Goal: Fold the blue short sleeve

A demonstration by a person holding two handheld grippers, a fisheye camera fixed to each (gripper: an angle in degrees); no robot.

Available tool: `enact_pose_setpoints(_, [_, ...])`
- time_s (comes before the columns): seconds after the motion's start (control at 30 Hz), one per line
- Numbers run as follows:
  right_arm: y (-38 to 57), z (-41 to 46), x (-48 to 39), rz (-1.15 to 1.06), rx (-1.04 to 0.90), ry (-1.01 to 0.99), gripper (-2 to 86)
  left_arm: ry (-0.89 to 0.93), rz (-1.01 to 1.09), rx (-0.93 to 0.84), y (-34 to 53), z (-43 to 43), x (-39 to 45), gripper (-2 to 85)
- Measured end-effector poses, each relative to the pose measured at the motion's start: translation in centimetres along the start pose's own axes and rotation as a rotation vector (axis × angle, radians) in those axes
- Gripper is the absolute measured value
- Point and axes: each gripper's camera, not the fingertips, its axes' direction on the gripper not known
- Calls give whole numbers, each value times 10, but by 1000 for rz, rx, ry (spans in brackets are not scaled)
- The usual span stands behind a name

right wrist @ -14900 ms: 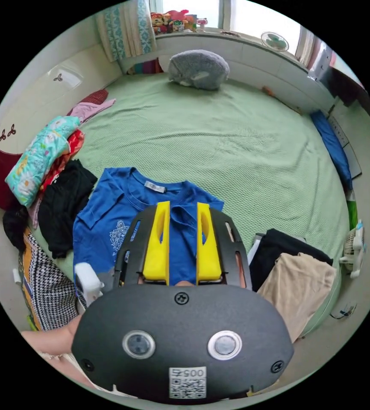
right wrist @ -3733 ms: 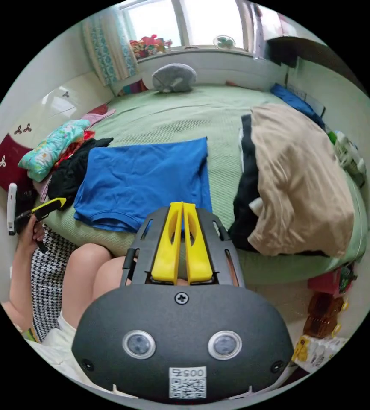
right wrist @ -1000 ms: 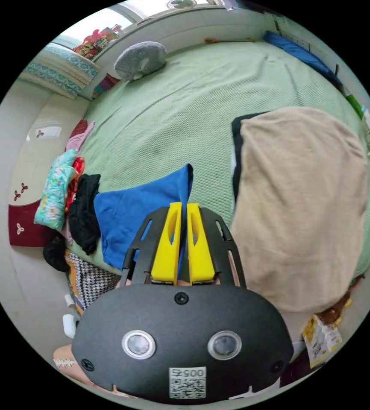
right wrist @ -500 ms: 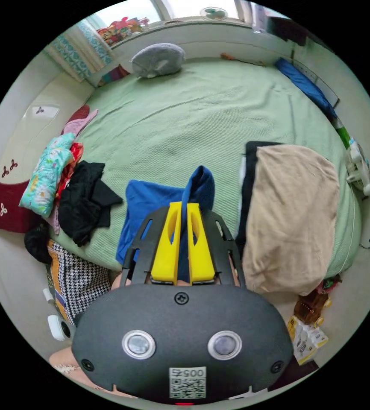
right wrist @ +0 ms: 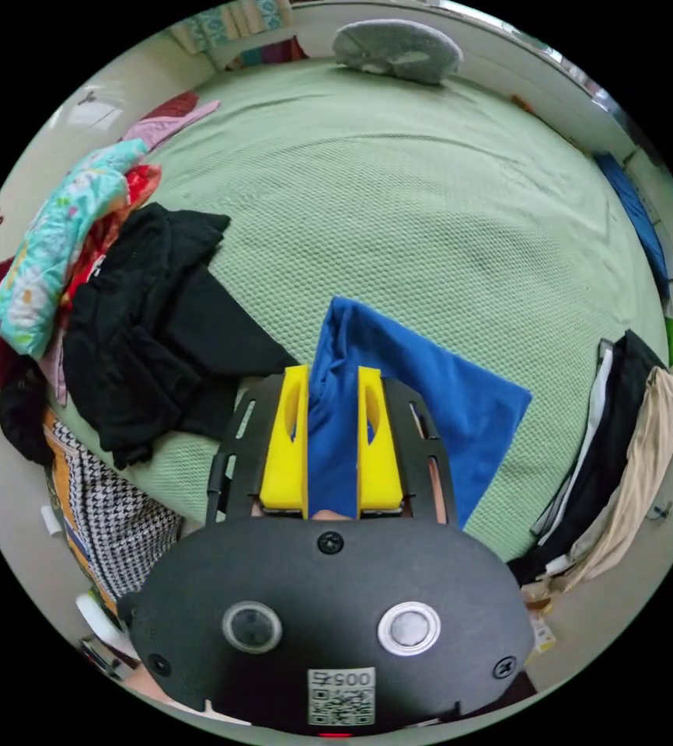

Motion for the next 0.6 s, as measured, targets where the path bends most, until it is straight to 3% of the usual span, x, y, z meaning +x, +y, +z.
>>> enact_pose_setpoints(0.13, [24,-42,9,-71,183,-126,40,48,18,96,0,-9,-15,61])
enact_pose_setpoints(0.3, [48,-35,4,-90,208,-147,-5,61,111,124,-15,3,6,61])
enact_pose_setpoints(0.6, [31,38,-57,-32,162,136,-12,-93,237,-10,-29,36,19,51])
